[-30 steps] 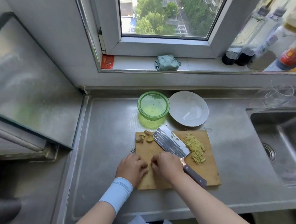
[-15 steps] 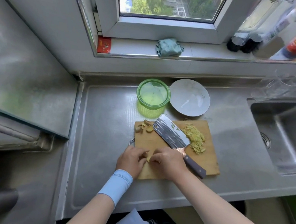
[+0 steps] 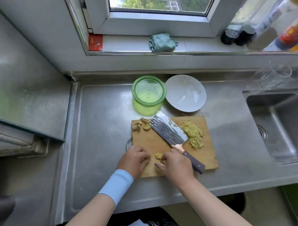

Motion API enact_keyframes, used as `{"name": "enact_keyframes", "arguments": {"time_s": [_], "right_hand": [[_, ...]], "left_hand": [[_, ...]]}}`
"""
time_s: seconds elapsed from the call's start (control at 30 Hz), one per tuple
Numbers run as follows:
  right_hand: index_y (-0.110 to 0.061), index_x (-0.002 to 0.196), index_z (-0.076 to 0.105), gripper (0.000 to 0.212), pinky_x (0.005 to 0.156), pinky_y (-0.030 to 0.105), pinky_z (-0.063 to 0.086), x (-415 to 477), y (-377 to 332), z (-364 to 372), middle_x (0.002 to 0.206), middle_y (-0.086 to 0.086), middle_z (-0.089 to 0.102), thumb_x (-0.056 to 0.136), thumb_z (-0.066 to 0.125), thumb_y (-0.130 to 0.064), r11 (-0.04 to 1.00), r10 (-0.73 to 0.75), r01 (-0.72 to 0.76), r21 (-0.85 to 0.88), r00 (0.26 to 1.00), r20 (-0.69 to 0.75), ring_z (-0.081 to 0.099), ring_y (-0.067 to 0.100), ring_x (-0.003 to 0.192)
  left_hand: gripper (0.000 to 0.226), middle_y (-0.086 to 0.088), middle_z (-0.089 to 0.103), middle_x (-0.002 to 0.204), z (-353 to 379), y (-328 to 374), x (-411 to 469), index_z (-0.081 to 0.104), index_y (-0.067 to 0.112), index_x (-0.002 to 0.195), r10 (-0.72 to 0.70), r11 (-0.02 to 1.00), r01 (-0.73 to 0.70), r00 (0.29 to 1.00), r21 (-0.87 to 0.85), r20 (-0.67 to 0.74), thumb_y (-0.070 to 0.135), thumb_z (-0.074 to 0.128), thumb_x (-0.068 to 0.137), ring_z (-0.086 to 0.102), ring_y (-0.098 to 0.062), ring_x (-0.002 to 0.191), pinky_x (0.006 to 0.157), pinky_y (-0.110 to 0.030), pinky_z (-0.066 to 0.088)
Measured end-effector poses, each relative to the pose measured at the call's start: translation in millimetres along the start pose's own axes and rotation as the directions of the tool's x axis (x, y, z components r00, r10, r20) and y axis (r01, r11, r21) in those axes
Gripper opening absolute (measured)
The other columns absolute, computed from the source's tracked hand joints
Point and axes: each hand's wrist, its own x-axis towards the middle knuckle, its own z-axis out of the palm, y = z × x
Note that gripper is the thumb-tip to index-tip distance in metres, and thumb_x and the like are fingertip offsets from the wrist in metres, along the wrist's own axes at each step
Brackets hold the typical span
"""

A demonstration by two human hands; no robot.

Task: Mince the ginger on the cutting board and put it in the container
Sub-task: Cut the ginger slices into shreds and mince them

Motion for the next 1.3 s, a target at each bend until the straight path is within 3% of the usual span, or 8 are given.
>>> {"name": "enact_keyframes", "arguments": {"time_s": [0.07, 0.2, 0.4, 0.5, 0.77, 1.0, 1.17, 1.3], "right_hand": [[-0.026, 0.102, 0.071, 0.037, 0.077, 0.029, 0.047, -2.8, -9.1, 4.8, 0.107, -0.004, 0.062, 0.087, 0.065, -0.059, 0.992, 0.129, -0.128, -0.018, 0.991, 0.042, 0.064, 0.018, 0.101], [-0.028, 0.102, 0.073, 0.025, 0.081, 0.026, 0.046, -3.3, -18.6, 9.5, 0.108, -0.006, 0.069, 0.085, 0.072, -0.047, 0.924, 0.342, -0.349, 0.159, 0.937, 0.071, 0.064, 0.018, 0.108], [-0.024, 0.081, 0.075, 0.015, 0.079, 0.027, 0.051, 6.1, -18.7, 4.5, 0.089, -0.008, 0.075, 0.080, 0.078, -0.039, 0.773, 0.410, -0.449, 0.448, 0.893, 0.186, 0.067, 0.014, 0.092], [-0.022, 0.079, 0.075, 0.014, 0.082, 0.027, 0.052, 16.2, -23.9, 4.3, 0.089, -0.004, 0.075, 0.081, 0.078, -0.036, 0.753, 0.404, -0.459, 0.471, 0.888, 0.218, 0.067, 0.015, 0.093], [-0.020, 0.095, 0.076, 0.017, 0.079, 0.027, 0.050, 20.2, -41.8, 8.2, 0.101, 0.001, 0.074, 0.087, 0.068, -0.033, 0.849, 0.408, -0.431, 0.305, 0.902, 0.139, 0.067, 0.022, 0.101], [-0.022, 0.089, 0.075, 0.012, 0.075, 0.025, 0.050, 21.3, -37.2, 10.3, 0.096, 0.000, 0.074, 0.086, 0.066, -0.030, 0.869, 0.379, -0.395, 0.299, 0.918, 0.113, 0.067, 0.021, 0.097], [-0.026, 0.105, 0.074, 0.021, 0.077, 0.031, 0.051, 12.3, -18.9, 9.7, 0.102, -0.002, 0.072, 0.091, 0.064, -0.036, 0.975, 0.104, -0.107, 0.197, 0.994, 0.029, 0.066, 0.021, 0.098], [-0.029, 0.112, 0.069, 0.023, 0.073, 0.035, 0.046, 8.7, -12.6, 11.1, 0.112, -0.002, 0.057, 0.093, 0.060, -0.039, 0.994, -0.108, 0.108, 0.013, 0.993, 0.047, 0.065, 0.026, 0.096]], "left_hand": [[0.011, 0.010, 0.067, 0.082, 0.8, -2.1, 0.2, 0.077, 0.020, 0.077, -0.008, 1.000, 0.008, 1.000, -0.017, -0.009, 0.014, 0.084, 0.071, 0.057, -0.015, 0.079, 0.065, -0.026, 0.053], [0.011, 0.011, 0.069, 0.082, 1.2, -5.1, 1.3, 0.078, 0.020, 0.074, 0.009, 1.000, -0.009, 1.000, -0.024, 0.007, 0.014, 0.086, 0.070, 0.057, -0.012, 0.079, 0.068, -0.022, 0.051], [0.011, 0.009, 0.069, 0.080, 1.6, -5.7, 4.7, 0.078, 0.018, 0.071, 0.018, 0.999, -0.017, 1.000, -0.047, 0.022, 0.011, 0.086, 0.069, 0.059, -0.012, 0.078, 0.072, -0.018, 0.048], [0.012, 0.007, 0.070, 0.078, 0.2, -2.8, 4.8, 0.078, 0.017, 0.071, -0.003, 0.999, 0.004, 1.000, -0.049, 0.023, 0.010, 0.087, 0.067, 0.061, -0.014, 0.076, 0.073, -0.015, 0.045], [0.013, 0.004, 0.063, 0.074, -7.0, 6.1, 5.2, 0.069, 0.018, 0.077, -0.078, 0.996, 0.079, 0.996, -0.031, 0.034, 0.010, 0.079, 0.074, 0.053, -0.015, 0.076, 0.070, -0.026, 0.046], [0.009, 0.006, 0.067, 0.080, -1.0, 0.2, 4.1, 0.077, 0.021, 0.081, 0.012, 1.000, -0.012, 1.000, 0.005, 0.029, 0.018, 0.081, 0.074, 0.059, -0.018, 0.078, 0.069, -0.027, 0.052], [0.007, 0.005, 0.066, 0.079, 1.5, 2.2, 4.3, 0.077, 0.017, 0.072, 0.094, 0.996, -0.094, 0.996, 0.008, -0.005, 0.022, 0.076, 0.076, 0.059, -0.017, 0.073, 0.061, -0.022, 0.051], [0.012, 0.004, 0.066, 0.081, 3.8, 0.5, 4.8, 0.078, 0.015, 0.077, -0.010, 0.998, 0.010, 1.000, -0.055, 0.005, 0.010, 0.086, 0.069, 0.057, -0.014, 0.079, 0.073, -0.021, 0.046]]}}
